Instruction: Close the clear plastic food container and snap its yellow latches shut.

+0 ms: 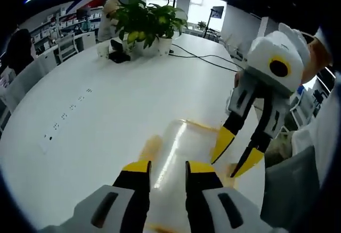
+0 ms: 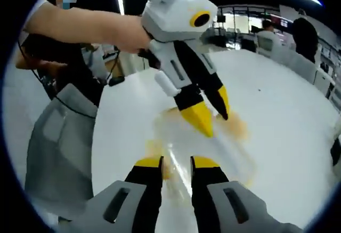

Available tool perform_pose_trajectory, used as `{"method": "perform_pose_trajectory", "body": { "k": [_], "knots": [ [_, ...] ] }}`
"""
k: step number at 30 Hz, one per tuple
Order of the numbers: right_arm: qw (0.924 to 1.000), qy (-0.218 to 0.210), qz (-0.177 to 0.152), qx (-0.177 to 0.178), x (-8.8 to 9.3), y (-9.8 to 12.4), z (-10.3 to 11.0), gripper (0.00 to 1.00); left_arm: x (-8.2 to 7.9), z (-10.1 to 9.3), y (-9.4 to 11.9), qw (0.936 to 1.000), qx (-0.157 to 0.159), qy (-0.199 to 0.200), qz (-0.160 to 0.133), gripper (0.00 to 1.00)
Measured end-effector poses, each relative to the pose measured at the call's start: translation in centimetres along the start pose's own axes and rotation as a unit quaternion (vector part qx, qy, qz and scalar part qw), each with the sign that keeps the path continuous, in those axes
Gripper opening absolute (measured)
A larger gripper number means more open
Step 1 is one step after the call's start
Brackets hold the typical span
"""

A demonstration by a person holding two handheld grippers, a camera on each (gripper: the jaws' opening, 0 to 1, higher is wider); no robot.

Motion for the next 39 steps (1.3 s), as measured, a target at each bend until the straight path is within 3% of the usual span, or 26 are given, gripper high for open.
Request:
{"method": "perform_pose_trajectory", "body": {
  "k": [9, 14, 25, 32, 39],
  "knots": [
    [0.9969, 0.074, 0.019, 0.016, 0.5, -0.6, 0.9, 0.22, -0.4, 0.4, -0.6, 0.9994, 0.011, -0.019, 0.025, 0.23],
    [0.9921, 0.115, 0.026, 0.044, 0.7, -0.8, 0.6, 0.21, -0.3, 0.6, -0.9, 0.9986, 0.022, -0.022, 0.042, 0.24],
    [0.9820, 0.166, 0.031, 0.083, 0.7, -1.8, 1.0, 0.20, 0.2, 0.7, -1.9, 0.9929, 0.067, -0.032, 0.093, 0.27],
    [0.9752, 0.192, 0.035, 0.104, 0.6, -2.0, 1.2, 0.21, 0.1, 0.8, -2.3, 0.9854, 0.100, -0.022, 0.136, 0.27],
    [0.9698, 0.209, 0.040, 0.119, 0.7, -2.1, 1.1, 0.21, -0.1, 0.9, -2.7, 0.9739, 0.134, -0.018, 0.183, 0.28]
  ]
}}
Point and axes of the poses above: the point that each gripper's makers call its tool centre point, and the gripper's own axes: y roughly backward along the fingers, z roughly to its left, x roughly out of its underside, the point moved 3 cm from there along y, roughly backward along the fingers, and after that the axes turned 2 degrees about z, right-handed, at the moved point
